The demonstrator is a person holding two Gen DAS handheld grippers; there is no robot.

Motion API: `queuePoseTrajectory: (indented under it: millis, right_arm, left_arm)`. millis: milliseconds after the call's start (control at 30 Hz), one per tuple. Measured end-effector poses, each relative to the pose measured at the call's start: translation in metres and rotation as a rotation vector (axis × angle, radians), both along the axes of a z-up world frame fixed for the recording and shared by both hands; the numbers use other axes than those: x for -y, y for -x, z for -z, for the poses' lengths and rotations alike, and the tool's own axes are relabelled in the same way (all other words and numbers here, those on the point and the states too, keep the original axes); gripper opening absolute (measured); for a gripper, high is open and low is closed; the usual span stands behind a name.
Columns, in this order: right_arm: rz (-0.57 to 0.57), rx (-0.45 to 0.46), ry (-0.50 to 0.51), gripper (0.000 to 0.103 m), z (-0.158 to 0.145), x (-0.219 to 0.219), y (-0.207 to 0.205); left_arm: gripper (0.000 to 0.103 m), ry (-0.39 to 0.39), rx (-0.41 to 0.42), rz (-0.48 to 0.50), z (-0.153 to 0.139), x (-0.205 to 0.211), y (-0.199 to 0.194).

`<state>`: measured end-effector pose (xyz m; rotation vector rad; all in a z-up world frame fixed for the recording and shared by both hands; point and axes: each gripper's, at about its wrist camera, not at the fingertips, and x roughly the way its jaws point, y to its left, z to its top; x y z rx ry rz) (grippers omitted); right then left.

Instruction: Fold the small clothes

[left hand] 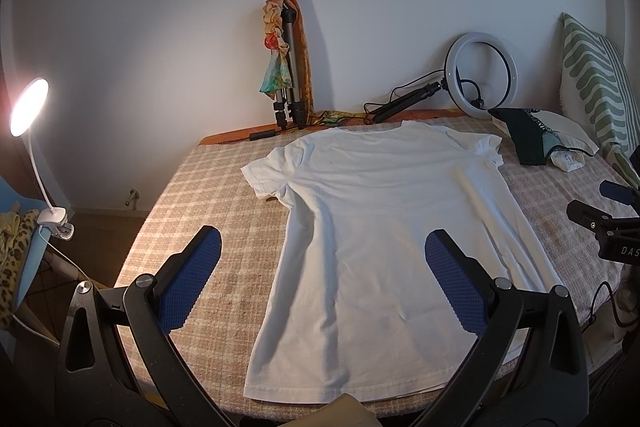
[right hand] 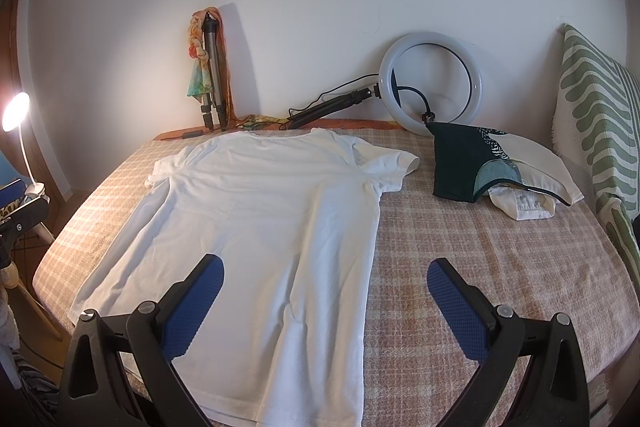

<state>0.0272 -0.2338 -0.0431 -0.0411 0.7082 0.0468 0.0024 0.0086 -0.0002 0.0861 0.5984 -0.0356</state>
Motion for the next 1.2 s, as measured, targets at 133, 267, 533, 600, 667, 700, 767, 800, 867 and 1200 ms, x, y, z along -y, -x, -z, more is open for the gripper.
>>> queuePoseTrajectory:
  millis: [133,267,533,600,667,700,767,800,867,1200]
  right_arm:
    - [0.0,-0.001,-0.001,0.103,0.0002,0.0002,-0.0001]
    - [0.0,-0.001,0.0,0.103,0.0002,0.0005,-0.0001]
    - [0.001,0.0,0.0,0.103,0.0005,0.0002,0.0001]
    - [0.001,0.0,0.0,0.103,0.0005,0.0,0.0001]
    - [0.001,0.0,0.0,0.103,0.0004,-0.0001,0.0]
    - [0.001,0.0,0.0,0.103,0.0004,-0.0002,-0.0001]
    - [0.001,0.0,0.0,0.103,0.0003,0.0,-0.0001]
    - [0.001,0.0,0.0,0.103,0.0003,-0.0001,-0.0001]
    - [0.001,0.0,0.0,0.103,0.0003,0.0,-0.0002]
    - [0.002,0.001,0.001,0.103,0.0004,-0.0004,-0.0019]
  left_arm:
    - [0.103,-0.001,0.001,-0.001,-0.0007,-0.0007,-0.0001]
    - [0.103,-0.001,0.001,-0.001,-0.001,-0.0004,0.0001]
    - [0.103,-0.003,0.003,-0.001,-0.0019,-0.0012,-0.0002]
    - [0.103,-0.004,0.003,-0.001,-0.0023,-0.0019,-0.0004]
    - [0.103,-0.005,0.004,-0.001,-0.0026,-0.0026,-0.0007]
    - [0.103,-0.004,0.003,-0.001,-0.0022,-0.002,-0.0004]
    - [0.103,-0.004,0.003,-0.001,-0.0018,-0.0011,-0.0001]
    - [0.103,-0.004,0.003,-0.001,-0.0022,-0.0017,-0.0002]
    - [0.103,-0.004,0.004,0.0,-0.0017,-0.0011,0.0001]
    - [0.103,-0.006,0.004,-0.001,-0.0016,-0.0016,0.0004]
